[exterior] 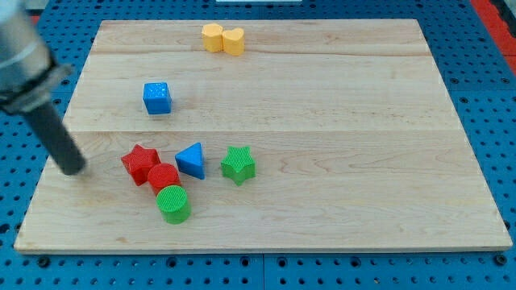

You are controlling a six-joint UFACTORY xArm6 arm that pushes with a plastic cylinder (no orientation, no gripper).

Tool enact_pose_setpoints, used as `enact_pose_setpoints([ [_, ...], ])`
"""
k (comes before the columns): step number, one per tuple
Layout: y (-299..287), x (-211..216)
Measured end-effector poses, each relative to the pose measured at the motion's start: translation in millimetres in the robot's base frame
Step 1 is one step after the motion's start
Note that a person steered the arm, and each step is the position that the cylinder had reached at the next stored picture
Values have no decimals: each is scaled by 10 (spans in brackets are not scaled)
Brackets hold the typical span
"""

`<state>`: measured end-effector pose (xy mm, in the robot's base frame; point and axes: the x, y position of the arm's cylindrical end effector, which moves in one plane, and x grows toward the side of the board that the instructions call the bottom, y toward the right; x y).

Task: Move blue cube on right side of red circle

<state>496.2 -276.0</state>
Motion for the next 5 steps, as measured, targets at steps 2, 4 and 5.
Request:
enact_pose_setpoints([
  [2,-42,-566],
  [4,-42,-668],
  [5,-42,-694],
])
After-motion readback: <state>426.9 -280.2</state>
